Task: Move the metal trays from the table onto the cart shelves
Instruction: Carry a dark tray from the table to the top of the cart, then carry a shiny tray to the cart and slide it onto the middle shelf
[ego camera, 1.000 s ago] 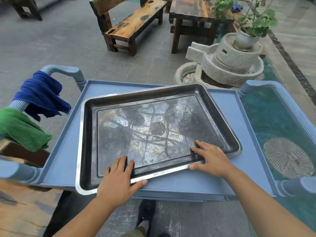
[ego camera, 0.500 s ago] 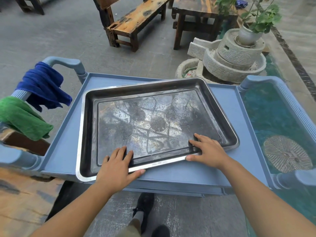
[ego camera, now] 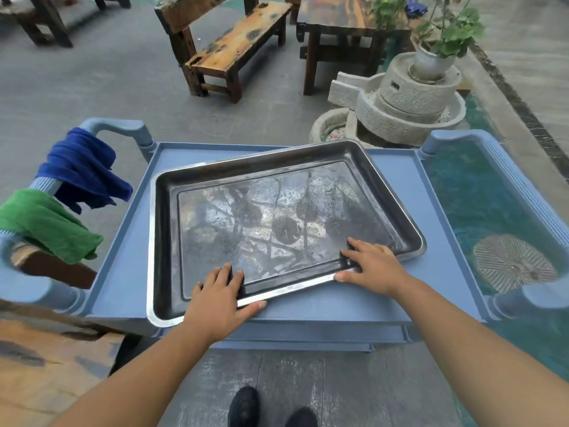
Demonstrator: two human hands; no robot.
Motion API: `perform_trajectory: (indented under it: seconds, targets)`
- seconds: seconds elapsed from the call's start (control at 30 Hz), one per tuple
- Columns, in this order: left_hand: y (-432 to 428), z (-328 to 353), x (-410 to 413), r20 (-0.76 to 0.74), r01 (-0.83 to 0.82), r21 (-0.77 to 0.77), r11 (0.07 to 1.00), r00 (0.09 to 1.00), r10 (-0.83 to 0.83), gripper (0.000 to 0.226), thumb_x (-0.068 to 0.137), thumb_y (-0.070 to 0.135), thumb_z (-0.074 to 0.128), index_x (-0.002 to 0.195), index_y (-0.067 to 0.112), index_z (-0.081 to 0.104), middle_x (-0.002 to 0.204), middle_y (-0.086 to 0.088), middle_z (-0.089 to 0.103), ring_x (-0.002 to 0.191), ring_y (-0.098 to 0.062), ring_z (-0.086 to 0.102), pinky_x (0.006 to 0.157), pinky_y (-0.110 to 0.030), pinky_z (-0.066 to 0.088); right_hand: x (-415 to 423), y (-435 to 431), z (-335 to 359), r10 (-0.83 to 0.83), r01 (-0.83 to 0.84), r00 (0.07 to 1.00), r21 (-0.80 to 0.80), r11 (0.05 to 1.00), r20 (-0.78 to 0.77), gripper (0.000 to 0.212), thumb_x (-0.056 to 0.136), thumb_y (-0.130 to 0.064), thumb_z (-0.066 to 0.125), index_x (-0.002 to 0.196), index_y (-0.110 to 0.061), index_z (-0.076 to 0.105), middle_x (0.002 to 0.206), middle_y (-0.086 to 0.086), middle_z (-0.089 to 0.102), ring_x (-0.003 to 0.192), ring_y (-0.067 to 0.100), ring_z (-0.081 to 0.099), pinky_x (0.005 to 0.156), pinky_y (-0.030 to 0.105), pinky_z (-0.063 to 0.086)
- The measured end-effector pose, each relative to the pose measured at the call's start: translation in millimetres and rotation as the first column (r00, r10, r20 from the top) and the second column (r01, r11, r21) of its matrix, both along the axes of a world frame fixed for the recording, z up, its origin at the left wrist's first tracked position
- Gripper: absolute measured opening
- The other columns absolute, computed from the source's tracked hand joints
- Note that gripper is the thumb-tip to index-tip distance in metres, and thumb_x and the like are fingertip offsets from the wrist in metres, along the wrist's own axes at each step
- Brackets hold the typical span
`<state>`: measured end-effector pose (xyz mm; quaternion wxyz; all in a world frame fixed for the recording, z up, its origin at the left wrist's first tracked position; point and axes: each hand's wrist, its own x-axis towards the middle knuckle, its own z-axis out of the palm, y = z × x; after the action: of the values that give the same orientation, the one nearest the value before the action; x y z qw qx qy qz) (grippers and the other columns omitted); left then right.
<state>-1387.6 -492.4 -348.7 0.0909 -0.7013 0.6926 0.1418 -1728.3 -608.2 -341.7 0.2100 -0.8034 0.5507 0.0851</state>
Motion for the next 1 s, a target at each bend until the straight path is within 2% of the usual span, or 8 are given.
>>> perform_trajectory:
  seconds: [0.13,0.27,0.37,0.47,0.57,0.7,0.83,1.0]
  targets:
    - [-7,12,-8,-0.026,0.022,0.104,0.994,0.999,-0.020,0.115,0.061,0.099,0.009,0.144,0.021,0.031,0.147,-0.009,0.032,0.135,-0.031,0.029,0.102,-0.053,0.038,11,27,4,-0.102,0.106,0.994,-0.084,0.991,0.047,0.076,0.085,-0.072,0.045,0.146,-0.027,0.040,0.157,0.002,0.033,0.146,0.017,0.024,0.120,0.041,0.006]
    - [-29,22,-18,-0.062,-0.005,0.123,0.992,0.998,0.013,0.111,0.067,0.096,0.012,0.156,0.029,0.002,0.150,-0.018,0.033,0.135,-0.040,0.035,0.103,-0.055,0.040,6,61,21,-0.252,0.276,0.940,-0.080,0.958,0.231,0.064,0.092,-0.052,0.056,0.146,-0.021,0.041,0.156,0.004,0.033,0.146,0.020,0.024,0.118,0.033,0.017]
    - [-58,35,-44,-0.050,0.118,0.062,0.991,0.992,-0.115,0.096,0.080,0.086,0.018,0.153,0.024,0.018,0.153,-0.018,0.031,0.135,-0.041,0.037,0.103,-0.056,0.040,-19,90,36,-0.452,0.498,0.824,-0.057,0.865,0.341,0.052,0.093,-0.039,0.059,0.139,-0.016,0.051,0.147,0.003,0.045,0.136,0.018,0.041,0.111,0.028,0.031]
    - [-85,46,-94,-0.079,0.372,-0.035,0.928,0.924,-0.373,0.075,0.090,0.072,0.032,0.143,0.020,0.037,0.141,-0.013,0.043,0.125,-0.036,0.047,0.097,-0.050,0.045,-45,129,48,-0.655,0.710,0.655,-0.009,0.705,0.378,0.042,0.092,-0.032,0.062,0.130,-0.014,0.058,0.134,0.002,0.054,0.118,0.018,0.056,0.099,0.029,0.042]
    - [-97,55,-156,-0.168,0.620,-0.066,0.782,0.766,-0.621,0.054,0.094,0.051,0.047,0.134,0.014,0.047,0.127,-0.011,0.049,0.116,-0.032,0.052,0.092,-0.039,0.045,-63,183,57,-0.790,0.849,0.477,0.031,0.528,0.384,0.034,0.089,-0.031,0.063,0.120,-0.018,0.065,0.119,-0.002,0.067,0.100,0.013,0.063,0.095,0.033,0.049]
    - [-68,66,-229,-0.289,0.837,-0.102,0.537,0.492,-0.821,0.053,0.094,0.041,0.057,0.136,0.009,0.048,0.132,-0.014,0.051,0.124,-0.032,0.050,0.103,-0.038,0.040,-71,277,63,-0.907,0.964,0.245,0.010,0.264,0.343,0.034,0.089,-0.033,0.065,0.118,-0.015,0.067,0.115,0.001,0.070,0.104,0.019,0.065,0.094,0.034,0.049]
    - [-7,74,-285,-0.294,0.948,-0.120,0.294,0.249,-0.923,0.054,0.092,0.043,0.059,0.134,0.010,0.051,0.127,-0.013,0.053,0.121,-0.032,0.053,0.100,-0.037,0.043,-51,393,69,-0.949,1.000,-0.023,0.009,-0.021,0.313,0.038,0.089,-0.039,0.062,0.122,-0.018,0.064,0.116,-0.002,0.068,0.100,0.016,0.064,0.090,0.029,0.046]
    - [98,84,-332,-0.276,0.993,-0.118,-0.027,-0.059,-0.959,0.057,0.093,0.043,0.057,0.138,0.010,0.046,0.132,-0.012,0.053,0.122,-0.029,0.053,0.101,-0.038,0.043,-6,537,80,-0.892,0.929,-0.336,-0.050,-0.367,0.304,0.040,0.089,-0.040,0.061,0.121,-0.017,0.065,0.119,-0.001,0.069,0.098,0.016,0.065,0.087,0.028,0.047]
